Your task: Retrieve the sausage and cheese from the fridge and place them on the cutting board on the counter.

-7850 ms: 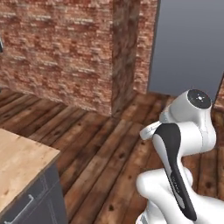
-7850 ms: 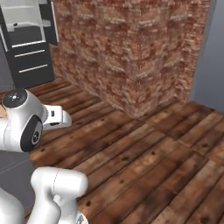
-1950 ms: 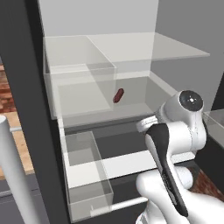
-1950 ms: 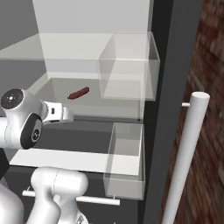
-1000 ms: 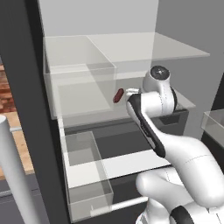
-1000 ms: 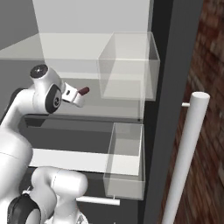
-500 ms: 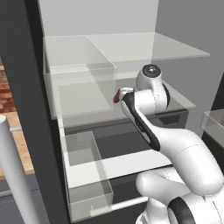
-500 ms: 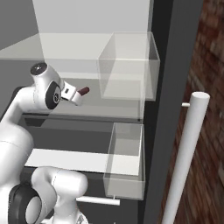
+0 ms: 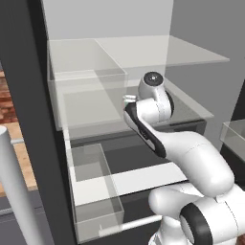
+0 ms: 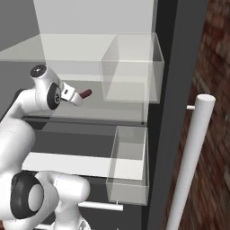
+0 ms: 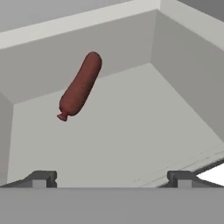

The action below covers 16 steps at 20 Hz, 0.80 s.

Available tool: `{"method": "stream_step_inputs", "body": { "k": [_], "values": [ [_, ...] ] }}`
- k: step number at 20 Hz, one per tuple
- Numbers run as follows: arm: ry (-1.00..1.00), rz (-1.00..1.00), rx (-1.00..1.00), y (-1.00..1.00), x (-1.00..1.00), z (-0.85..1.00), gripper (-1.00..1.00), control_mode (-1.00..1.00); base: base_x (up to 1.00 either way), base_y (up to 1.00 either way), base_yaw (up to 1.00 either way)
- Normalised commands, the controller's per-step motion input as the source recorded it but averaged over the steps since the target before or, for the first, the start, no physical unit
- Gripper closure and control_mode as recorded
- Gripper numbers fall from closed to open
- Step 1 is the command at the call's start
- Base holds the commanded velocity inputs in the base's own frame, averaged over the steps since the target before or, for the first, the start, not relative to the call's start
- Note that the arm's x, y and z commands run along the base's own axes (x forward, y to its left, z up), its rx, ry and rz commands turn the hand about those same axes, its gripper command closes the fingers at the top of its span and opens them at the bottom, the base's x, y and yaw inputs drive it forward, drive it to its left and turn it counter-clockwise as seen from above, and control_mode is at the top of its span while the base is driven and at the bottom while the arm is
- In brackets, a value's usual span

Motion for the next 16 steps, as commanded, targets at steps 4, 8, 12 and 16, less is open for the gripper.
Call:
{"method": "stream_step_inputs", "body": {
  "k": [4, 8, 12, 16],
  "values": [
    [-0.03, -0.02, 0.0, 0.31, 0.55, -0.03, -1.0, -1.0, 0.0, 0.0, 0.0],
    [-0.04, -0.04, 0.0, 0.18, 0.55, -0.18, -1.0, -1.0, 0.0, 0.0, 0.0],
    [-0.01, -0.04, 0.0, 0.11, 0.51, -0.29, -1.0, -1.0, 0.0, 0.0, 0.0],
    [0.0, -0.04, 0.0, 0.01, 0.46, -0.01, -1.0, -1.0, 0.0, 0.0, 0.0]
  ]
}}
